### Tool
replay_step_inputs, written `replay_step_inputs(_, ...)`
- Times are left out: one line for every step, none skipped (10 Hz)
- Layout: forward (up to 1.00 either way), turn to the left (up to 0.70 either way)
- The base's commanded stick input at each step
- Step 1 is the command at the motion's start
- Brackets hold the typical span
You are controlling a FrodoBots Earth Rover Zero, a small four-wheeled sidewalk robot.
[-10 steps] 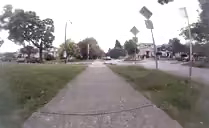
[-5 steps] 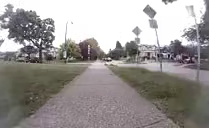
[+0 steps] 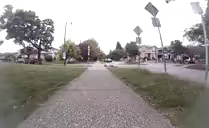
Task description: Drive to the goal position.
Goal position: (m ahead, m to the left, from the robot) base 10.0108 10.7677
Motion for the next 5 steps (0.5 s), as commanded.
replay_step_inputs(0.7, 0.0)
replay_step_inputs(0.7, 0.0)
replay_step_inputs(0.7, 0.0)
replay_step_inputs(0.7, 0.0)
replay_step_inputs(0.7, 0.0)
